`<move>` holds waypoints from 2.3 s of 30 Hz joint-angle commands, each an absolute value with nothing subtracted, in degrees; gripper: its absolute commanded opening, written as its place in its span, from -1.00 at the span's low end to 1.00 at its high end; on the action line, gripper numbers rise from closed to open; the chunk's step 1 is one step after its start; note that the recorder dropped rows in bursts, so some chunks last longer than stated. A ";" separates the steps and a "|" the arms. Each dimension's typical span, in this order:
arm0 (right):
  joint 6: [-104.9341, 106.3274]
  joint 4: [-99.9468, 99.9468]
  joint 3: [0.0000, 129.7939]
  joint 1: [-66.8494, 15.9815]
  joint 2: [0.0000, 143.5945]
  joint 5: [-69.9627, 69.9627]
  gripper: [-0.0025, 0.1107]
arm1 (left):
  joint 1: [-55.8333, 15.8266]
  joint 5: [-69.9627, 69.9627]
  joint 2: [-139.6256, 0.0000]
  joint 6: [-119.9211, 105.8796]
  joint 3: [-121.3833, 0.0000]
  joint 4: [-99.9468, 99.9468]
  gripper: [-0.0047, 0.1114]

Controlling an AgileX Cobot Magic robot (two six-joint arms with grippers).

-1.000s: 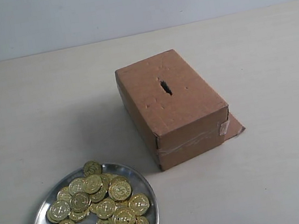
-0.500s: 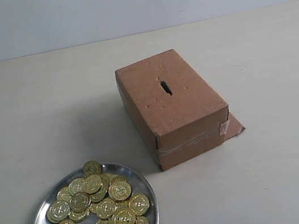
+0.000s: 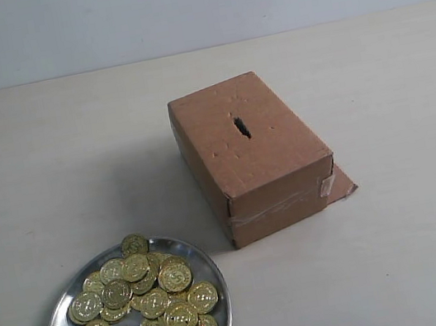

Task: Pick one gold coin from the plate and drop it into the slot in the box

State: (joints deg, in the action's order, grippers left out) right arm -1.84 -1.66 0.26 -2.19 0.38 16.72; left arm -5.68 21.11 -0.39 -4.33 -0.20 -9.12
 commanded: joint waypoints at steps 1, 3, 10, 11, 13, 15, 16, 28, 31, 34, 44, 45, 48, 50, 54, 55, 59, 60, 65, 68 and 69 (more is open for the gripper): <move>-1.74 -1.57 0.00 -1.84 0.00 16.45 -0.96 | -5.81 20.75 0.00 -1.52 0.00 -8.64 -0.92; -1.64 -1.57 0.00 -1.84 0.00 16.45 -0.96 | -5.81 20.75 0.00 -1.14 0.00 -8.64 -0.92; -1.64 -1.57 0.00 -1.84 0.00 16.45 -0.96 | -5.81 20.75 0.00 -0.63 0.00 -8.51 -0.92; -1.64 -1.57 0.00 -1.84 0.00 16.45 -0.96 | -5.81 20.75 0.00 -0.63 0.00 -8.51 -0.92; -1.64 -1.57 0.00 -1.84 0.00 16.45 -0.96 | -5.66 20.75 0.00 -0.54 0.00 -8.51 -0.92; -1.64 -1.57 0.00 -1.84 0.00 16.45 -0.96 | -4.95 20.75 0.00 -0.56 0.00 -8.51 -0.92; -1.64 -1.57 0.00 -1.84 0.00 16.45 -0.96 | -4.56 20.75 0.00 -0.56 0.00 -8.51 -0.92; -1.64 -1.57 0.00 -1.84 0.00 16.45 -0.96 | -4.44 20.75 0.00 -0.81 0.00 -8.51 -0.92; -1.64 -1.57 0.00 -1.84 0.00 16.45 -0.96 | -4.44 20.75 0.00 0.66 0.00 -8.51 -0.92; -1.64 -1.57 0.00 -1.84 0.00 16.45 -0.96 | -4.44 20.75 0.00 1.08 0.00 -8.51 -0.92; -1.64 -1.57 0.00 -1.84 0.00 16.45 -0.96 | -4.44 20.63 0.00 0.00 0.00 -8.39 -0.92; -1.64 -1.57 0.00 -1.84 0.00 16.45 -0.96 | -4.44 20.63 0.00 0.00 0.00 -8.39 -0.92; -1.64 -1.57 0.00 -1.84 0.00 16.45 -0.96 | -4.44 20.63 0.00 0.00 0.00 -8.39 -0.92; -1.64 -1.57 0.00 -1.84 0.00 16.45 -0.96 | -4.44 20.63 0.00 0.00 0.00 -8.39 -0.92; -1.64 -1.57 0.00 -1.84 0.00 16.45 -0.96 | -4.44 20.63 0.00 0.00 0.00 -8.39 -0.92; -1.64 -1.57 0.00 -1.84 0.00 16.45 -0.96 | -4.44 20.63 0.00 0.00 0.00 -8.39 -0.92; -1.64 -1.57 0.00 -1.84 0.00 16.45 -0.96 | -4.44 20.63 0.00 0.00 0.00 -8.39 -0.92; -1.64 -1.57 0.00 -1.84 0.00 16.45 -0.96 | -4.44 20.63 0.00 0.00 0.00 -8.39 -0.92; -1.75 -1.57 0.00 -1.84 0.00 16.45 -0.96 | -4.44 20.63 0.00 0.00 0.00 -8.39 -0.92; -1.75 -1.57 0.00 -1.84 0.00 16.45 -0.96 | -4.44 20.63 0.00 0.00 0.00 -8.39 -0.92; -1.75 -1.57 0.00 -1.84 0.00 16.45 -0.96 | -4.44 20.63 0.00 0.00 0.00 -8.39 -0.92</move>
